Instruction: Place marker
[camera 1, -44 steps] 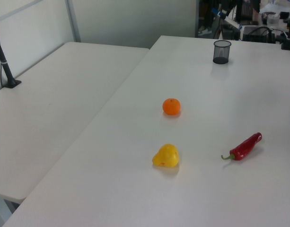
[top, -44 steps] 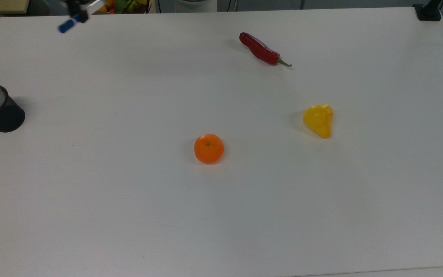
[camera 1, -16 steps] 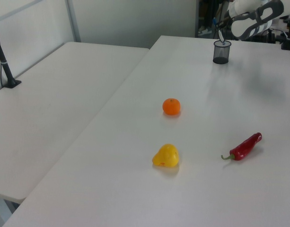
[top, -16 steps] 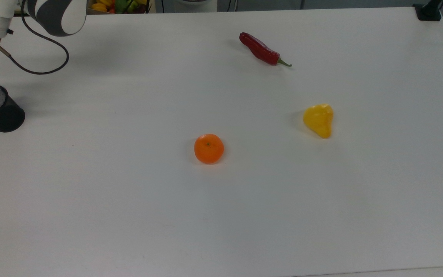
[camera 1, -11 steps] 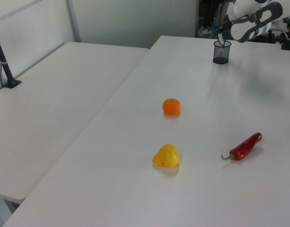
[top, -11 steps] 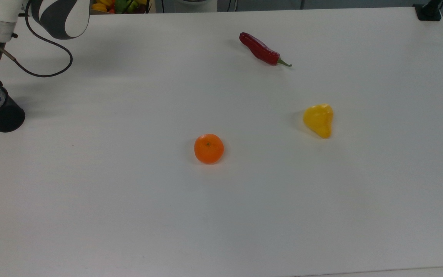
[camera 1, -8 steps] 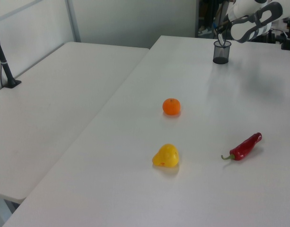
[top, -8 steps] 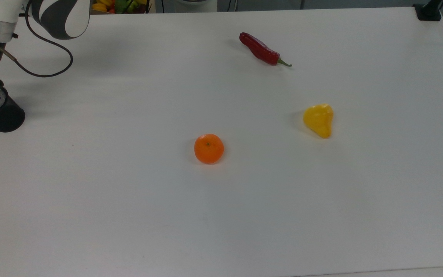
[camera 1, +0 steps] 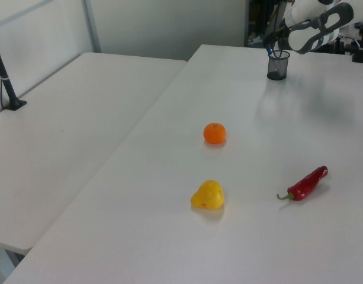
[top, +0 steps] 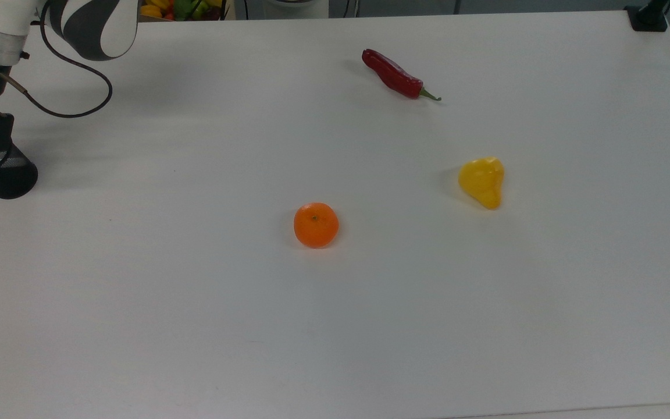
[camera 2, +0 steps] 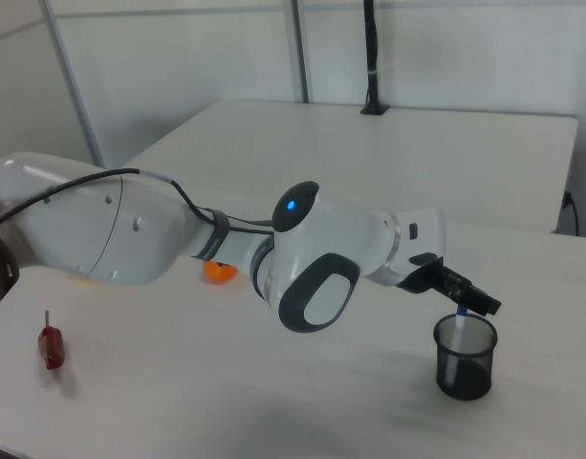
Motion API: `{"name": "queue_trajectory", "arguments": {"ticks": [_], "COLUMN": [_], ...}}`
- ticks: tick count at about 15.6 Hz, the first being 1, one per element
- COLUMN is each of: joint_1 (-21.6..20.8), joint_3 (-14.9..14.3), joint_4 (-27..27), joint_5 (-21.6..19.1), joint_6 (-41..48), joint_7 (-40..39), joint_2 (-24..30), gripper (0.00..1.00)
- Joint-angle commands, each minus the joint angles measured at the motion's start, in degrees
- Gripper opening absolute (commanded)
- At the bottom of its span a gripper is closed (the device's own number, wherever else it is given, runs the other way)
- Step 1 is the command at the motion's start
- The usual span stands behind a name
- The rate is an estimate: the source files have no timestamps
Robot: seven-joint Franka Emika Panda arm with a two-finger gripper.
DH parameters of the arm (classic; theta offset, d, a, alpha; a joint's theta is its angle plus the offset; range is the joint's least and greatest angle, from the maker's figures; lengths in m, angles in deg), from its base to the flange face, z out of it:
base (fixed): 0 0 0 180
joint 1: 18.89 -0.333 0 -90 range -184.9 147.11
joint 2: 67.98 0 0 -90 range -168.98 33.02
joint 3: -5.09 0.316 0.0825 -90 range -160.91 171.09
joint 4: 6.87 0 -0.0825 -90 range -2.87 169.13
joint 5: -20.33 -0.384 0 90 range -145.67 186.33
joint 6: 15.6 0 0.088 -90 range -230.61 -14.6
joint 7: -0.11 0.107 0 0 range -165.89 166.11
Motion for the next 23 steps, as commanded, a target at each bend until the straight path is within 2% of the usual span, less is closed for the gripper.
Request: {"name": "queue_trajectory", "arguments": {"ticks": [1,4,8,11,14,16,20,23], "joint_1": [-0.3,-0.2,-0.4,-0.6,-3.6,-4.4,-4.4,-5.0], "joint_3": [0.2,0.2,0.4,1.5,1.9,3.5,7.6,9.6], "joint_4": [1.1,1.2,0.6,0.5,0.4,0.1,-7.1,-12.6], "joint_5": [0.1,0.1,0.1,0.0,-0.1,-0.2,-0.4,-0.9], "joint_6": [-0.8,0.3,10.7,23.1,36.9,46.2,66.1,76.0], "joint_7": [0.3,0.1,-0.1,0.3,0.6,3.2,11.4,13.0], "joint_2": [1.1,2.2,7.6,13.9,20.3,24.3,27.6,27.8], "gripper": [1.0,1.0,1.0,1.0,1.0,1.0,1.0,1.0]}}
